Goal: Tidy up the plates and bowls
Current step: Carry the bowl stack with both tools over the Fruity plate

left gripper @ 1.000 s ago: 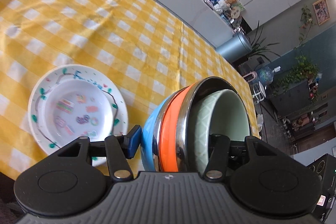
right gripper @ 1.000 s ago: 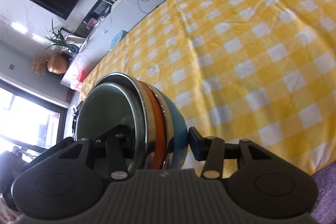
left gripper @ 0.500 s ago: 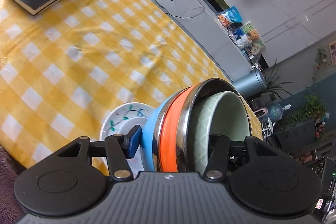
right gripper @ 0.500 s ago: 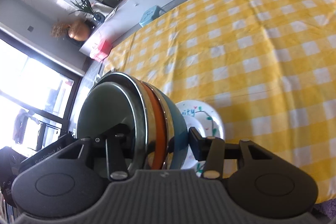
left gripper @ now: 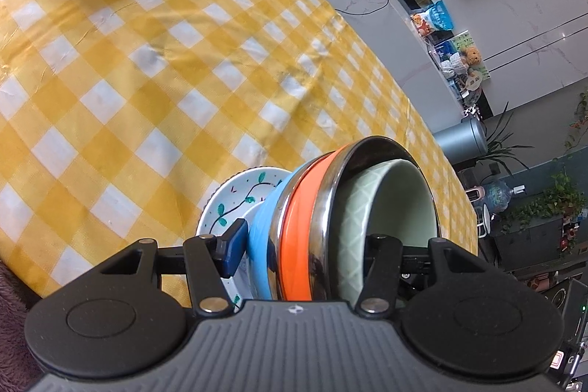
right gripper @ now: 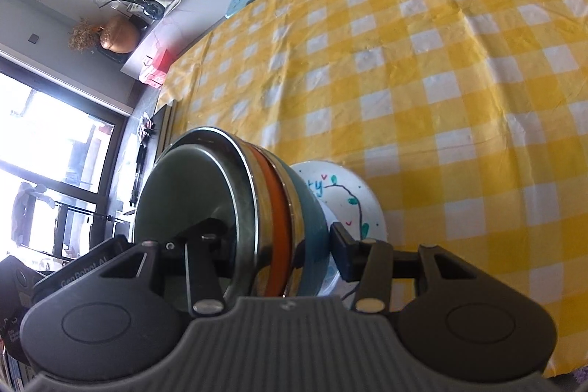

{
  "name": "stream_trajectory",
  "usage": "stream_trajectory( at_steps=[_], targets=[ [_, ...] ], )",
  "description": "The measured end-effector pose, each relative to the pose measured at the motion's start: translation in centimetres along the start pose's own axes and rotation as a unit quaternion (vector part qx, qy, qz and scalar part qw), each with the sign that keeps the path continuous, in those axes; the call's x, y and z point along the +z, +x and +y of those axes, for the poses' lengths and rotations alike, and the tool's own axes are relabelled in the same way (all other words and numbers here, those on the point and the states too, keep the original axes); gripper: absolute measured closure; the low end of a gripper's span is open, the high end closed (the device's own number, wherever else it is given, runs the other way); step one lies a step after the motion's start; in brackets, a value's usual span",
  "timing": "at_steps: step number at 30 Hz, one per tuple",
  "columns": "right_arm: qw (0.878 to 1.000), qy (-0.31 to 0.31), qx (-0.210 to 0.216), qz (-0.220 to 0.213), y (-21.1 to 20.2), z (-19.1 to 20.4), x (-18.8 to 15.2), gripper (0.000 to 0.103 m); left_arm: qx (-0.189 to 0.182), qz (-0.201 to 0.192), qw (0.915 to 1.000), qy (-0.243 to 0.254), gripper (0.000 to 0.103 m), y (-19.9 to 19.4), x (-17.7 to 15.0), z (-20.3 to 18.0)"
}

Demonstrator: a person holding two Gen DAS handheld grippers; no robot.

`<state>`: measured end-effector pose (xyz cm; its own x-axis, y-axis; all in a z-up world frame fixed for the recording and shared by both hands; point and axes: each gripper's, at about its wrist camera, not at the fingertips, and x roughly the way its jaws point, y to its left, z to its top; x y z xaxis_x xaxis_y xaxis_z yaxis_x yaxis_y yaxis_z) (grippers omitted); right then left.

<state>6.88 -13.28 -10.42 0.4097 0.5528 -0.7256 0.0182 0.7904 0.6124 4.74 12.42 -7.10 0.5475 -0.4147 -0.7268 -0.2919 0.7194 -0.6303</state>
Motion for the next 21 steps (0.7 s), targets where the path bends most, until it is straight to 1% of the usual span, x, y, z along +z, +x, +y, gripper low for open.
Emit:
stream_trajectory(
  at_steps=[9,14,21],
  targets=[
    [1.000,0.013,0.000,0.012,1.1,-1.0,0.2,0.056,0.012,0.009,0.9999,0.001,0.043,0.9,-0.1,0.2],
    [1.000,0.008,-0.003,0.014,1.6,-0.8,0.2,0.056,0.016,0.012,0.9998,0.002,0.043,1.2,0.0,0.3],
    [1.000,0.005,-0.003,0.013,1.8,-0.9,0.2,0.055,0.012,0.012,0.9998,0.011,0.043,1.3,0.0,0.4]
  ],
)
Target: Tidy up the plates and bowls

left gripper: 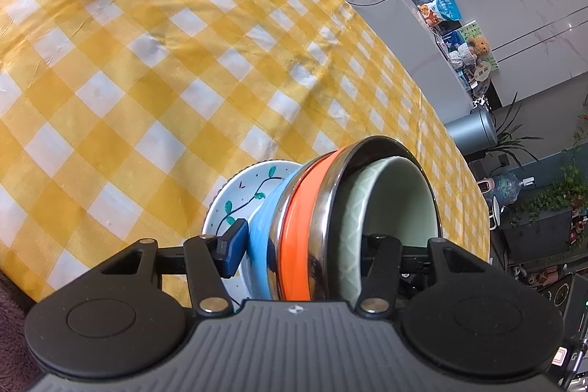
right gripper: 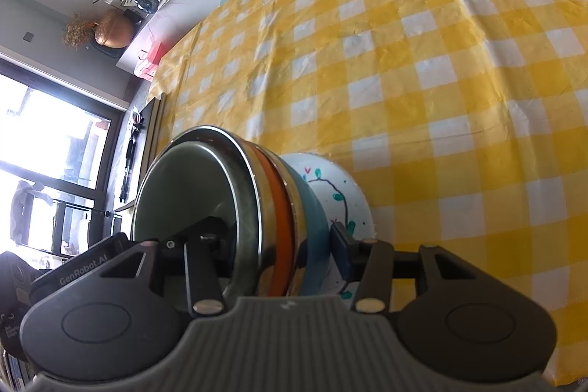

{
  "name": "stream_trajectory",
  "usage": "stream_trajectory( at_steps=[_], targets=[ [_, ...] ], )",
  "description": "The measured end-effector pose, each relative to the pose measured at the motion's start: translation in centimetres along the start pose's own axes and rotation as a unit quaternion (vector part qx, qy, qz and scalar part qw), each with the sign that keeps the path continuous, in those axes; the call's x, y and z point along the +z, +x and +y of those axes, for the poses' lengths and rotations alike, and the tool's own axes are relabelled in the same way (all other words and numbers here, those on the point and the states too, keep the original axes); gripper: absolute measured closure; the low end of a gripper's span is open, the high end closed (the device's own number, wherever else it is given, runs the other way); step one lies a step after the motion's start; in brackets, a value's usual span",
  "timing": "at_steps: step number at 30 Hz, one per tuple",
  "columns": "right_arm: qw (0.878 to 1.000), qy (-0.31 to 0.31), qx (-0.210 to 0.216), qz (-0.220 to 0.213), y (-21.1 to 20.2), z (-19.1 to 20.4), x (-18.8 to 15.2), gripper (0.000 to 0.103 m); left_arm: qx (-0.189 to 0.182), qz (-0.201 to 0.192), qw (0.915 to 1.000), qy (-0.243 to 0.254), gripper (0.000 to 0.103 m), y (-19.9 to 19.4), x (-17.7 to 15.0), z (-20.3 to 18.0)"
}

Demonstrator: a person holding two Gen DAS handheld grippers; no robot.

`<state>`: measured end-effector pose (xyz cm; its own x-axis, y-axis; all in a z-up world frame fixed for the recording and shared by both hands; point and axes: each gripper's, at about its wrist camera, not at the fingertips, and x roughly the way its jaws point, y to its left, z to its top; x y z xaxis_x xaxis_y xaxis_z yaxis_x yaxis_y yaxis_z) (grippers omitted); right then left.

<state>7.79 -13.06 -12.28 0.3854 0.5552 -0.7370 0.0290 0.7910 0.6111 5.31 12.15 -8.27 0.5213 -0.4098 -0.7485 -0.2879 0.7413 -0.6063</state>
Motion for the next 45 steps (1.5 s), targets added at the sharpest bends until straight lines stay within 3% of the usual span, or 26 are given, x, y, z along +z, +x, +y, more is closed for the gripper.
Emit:
stream_trajectory(
  at_steps=[4,5,7,9,15,18,21,24,28,29,31,35,38,41,45],
  targets=[
    [1.000,-0.010,0.000,-0.003,-0.1,0.3,-0.1,0.050,0.003,0.001,0.9999,0.012,0.043,0.0,0.0,-0.3],
    [1.000,-0.017,-0.004,-0.009,-0.2,0.4,-0.1,0.050,0.005,-0.002,0.9999,0.016,0.040,0.0,0.0,-0.3],
    [0.999,-0.036,-0.014,-0.023,-0.6,1.0,-0.3,0.041,0.008,-0.013,0.9997,0.021,0.028,-0.3,-0.1,-0.4],
    [0.998,-0.048,-0.013,-0.032,-1.1,1.4,-0.3,0.039,0.013,-0.026,0.9993,0.024,0.026,-0.8,-0.1,-0.5],
    [0.991,-0.098,-0.036,-0.078,-3.4,3.0,-1.0,0.034,0.031,-0.089,0.9936,0.062,0.024,-3.6,-0.2,-1.9],
    [0.979,-0.148,-0.060,-0.125,-5.5,4.2,-2.0,0.032,0.049,-0.131,0.9844,0.107,0.027,-5.8,-0.9,-3.3],
    [0.959,-0.207,-0.083,-0.175,-7.7,5.4,-3.4,0.032,0.062,-0.188,0.9612,0.192,0.027,-8.7,-2.4,-5.7],
    [0.940,-0.248,-0.100,-0.212,-10.1,5.9,-4.8,0.030,0.072,-0.243,0.9234,0.288,0.027,-11.4,-4.9,-8.1],
    [0.929,-0.259,-0.102,-0.245,-12.8,5.7,-6.8,0.029,0.087,-0.292,0.8718,0.383,0.027,-14.1,-8.9,-10.5],
    [0.926,-0.261,-0.105,-0.253,-13.4,5.6,-7.3,0.029,0.090,-0.300,0.8625,0.397,0.027,-14.6,-9.7,-10.8],
    [0.920,-0.265,-0.112,-0.266,-14.6,5.2,-8.6,0.029,0.087,-0.307,0.8536,0.412,0.027,-15.5,-11.2,-11.1],
    [0.916,-0.249,-0.121,-0.289,-16.4,4.1,-11.1,0.023,0.074,-0.302,0.8575,0.410,0.027,-16.4,-13.2,-11.0],
    [0.912,-0.242,-0.135,-0.304,-17.2,3.5,-12.8,0.023,0.083,-0.269,0.8652,0.415,0.027,-16.1,-14.0,-10.8],
    [0.908,-0.245,-0.138,-0.312,-17.3,3.4,-14.5,0.023,0.096,-0.207,0.8895,0.396,0.027,-14.9,-13.7,-10.2],
    [0.907,-0.253,-0.140,-0.304,-16.6,3.6,-16.2,0.018,0.117,-0.166,0.9061,0.371,0.027,-13.3,-14.0,-8.3]
  ],
)
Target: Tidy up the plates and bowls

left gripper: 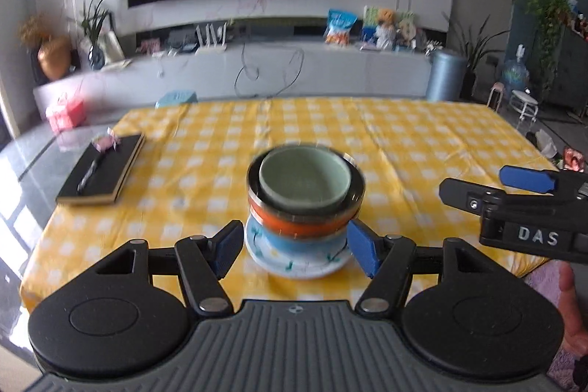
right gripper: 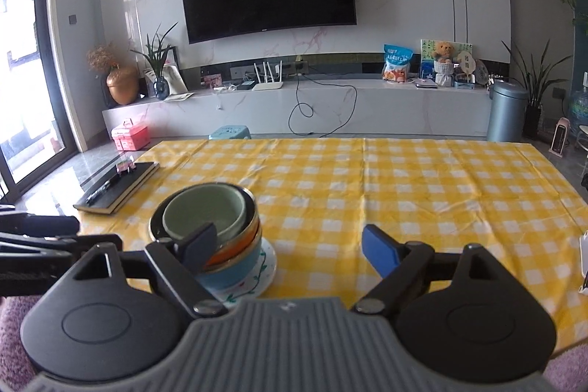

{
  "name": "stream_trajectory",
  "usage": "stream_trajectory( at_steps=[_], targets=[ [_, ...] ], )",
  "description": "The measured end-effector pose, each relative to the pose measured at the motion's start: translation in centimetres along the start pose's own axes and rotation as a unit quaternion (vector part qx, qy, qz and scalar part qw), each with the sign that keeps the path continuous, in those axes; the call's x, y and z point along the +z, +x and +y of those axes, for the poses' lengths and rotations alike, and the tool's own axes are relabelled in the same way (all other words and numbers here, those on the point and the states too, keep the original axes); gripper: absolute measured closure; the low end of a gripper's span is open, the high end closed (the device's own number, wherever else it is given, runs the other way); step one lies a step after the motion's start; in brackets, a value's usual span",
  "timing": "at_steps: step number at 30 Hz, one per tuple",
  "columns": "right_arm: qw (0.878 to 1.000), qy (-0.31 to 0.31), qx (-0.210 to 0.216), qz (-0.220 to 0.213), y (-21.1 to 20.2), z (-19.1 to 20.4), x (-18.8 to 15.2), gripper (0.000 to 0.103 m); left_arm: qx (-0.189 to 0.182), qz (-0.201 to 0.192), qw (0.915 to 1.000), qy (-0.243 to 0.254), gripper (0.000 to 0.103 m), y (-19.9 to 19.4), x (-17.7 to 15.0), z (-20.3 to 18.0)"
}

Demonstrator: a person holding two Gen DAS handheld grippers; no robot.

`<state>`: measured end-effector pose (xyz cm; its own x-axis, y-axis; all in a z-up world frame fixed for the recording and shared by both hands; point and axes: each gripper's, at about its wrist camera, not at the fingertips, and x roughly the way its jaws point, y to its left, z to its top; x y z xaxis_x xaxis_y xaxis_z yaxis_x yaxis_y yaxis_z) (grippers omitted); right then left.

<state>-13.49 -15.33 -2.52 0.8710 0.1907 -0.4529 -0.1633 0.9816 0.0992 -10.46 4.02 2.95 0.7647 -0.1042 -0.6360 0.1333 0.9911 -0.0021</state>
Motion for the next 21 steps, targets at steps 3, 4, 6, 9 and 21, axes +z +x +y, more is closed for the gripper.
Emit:
stream_trajectory(
  at_steps=[3,4,6,9,21],
  targets=[
    [1.000,-0.012,-0.006,0.013,0.3,0.9,-1.1,0.018,0.003,0.024,0.9995,-0.020,0.027,1.0,-1.3,0.4],
    [1.000,-0.012,-0.005,0.019,0.4,1.0,-1.5,0.017,0.003,0.035,0.9989,-0.030,0.027,1.3,-2.0,0.7],
    [0.999,-0.014,-0.007,0.029,0.9,1.2,-2.1,0.016,0.008,0.049,0.9980,-0.039,0.027,1.8,-2.7,1.0],
    [0.999,-0.028,-0.018,0.042,2.0,1.4,-2.8,0.015,0.020,0.071,0.9967,-0.036,0.027,2.9,-3.3,1.0],
    [0.992,-0.019,-0.026,0.124,6.0,0.7,-5.1,0.015,0.023,0.116,0.9919,-0.047,0.027,5.8,-4.5,1.0]
  ],
)
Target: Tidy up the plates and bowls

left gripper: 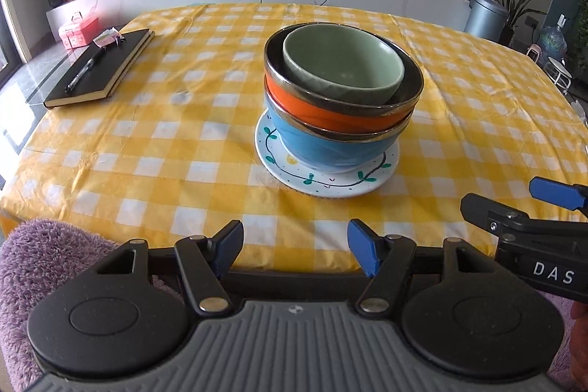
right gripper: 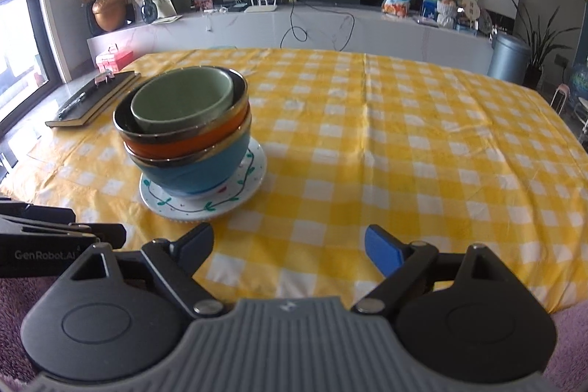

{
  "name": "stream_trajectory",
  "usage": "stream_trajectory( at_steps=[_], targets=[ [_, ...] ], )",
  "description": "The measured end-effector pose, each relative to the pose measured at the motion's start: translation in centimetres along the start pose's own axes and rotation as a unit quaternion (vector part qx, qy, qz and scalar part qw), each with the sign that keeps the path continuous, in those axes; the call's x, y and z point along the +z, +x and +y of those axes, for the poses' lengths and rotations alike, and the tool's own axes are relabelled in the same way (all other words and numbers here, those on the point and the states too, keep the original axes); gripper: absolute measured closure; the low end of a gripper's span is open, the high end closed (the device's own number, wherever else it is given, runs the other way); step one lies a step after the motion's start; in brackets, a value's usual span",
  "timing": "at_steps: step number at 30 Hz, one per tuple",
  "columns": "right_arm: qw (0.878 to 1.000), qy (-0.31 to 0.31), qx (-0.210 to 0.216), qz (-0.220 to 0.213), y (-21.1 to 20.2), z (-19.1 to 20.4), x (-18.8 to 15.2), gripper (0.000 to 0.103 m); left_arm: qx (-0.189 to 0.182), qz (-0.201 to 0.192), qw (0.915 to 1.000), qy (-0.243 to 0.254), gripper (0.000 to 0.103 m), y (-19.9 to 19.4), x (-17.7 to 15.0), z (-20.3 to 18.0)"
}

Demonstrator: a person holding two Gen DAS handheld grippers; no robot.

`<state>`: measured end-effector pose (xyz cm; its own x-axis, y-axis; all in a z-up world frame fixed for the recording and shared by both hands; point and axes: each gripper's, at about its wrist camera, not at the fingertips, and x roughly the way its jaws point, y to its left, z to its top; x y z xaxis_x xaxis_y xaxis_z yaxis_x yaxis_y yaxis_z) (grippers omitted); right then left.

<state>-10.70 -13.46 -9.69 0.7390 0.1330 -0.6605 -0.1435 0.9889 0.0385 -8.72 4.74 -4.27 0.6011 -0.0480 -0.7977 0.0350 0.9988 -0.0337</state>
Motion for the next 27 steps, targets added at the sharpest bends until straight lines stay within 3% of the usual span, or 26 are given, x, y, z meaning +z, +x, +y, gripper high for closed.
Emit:
stream_trajectory(
  at_steps=[27],
  targets=[
    [1.000,0.002,0.001,-0.003,0.16,-0.11,-0.19,0.015,0.007,-0.012,0.9999,0.002,0.027,-0.54,0.21,-0.31]
  ],
)
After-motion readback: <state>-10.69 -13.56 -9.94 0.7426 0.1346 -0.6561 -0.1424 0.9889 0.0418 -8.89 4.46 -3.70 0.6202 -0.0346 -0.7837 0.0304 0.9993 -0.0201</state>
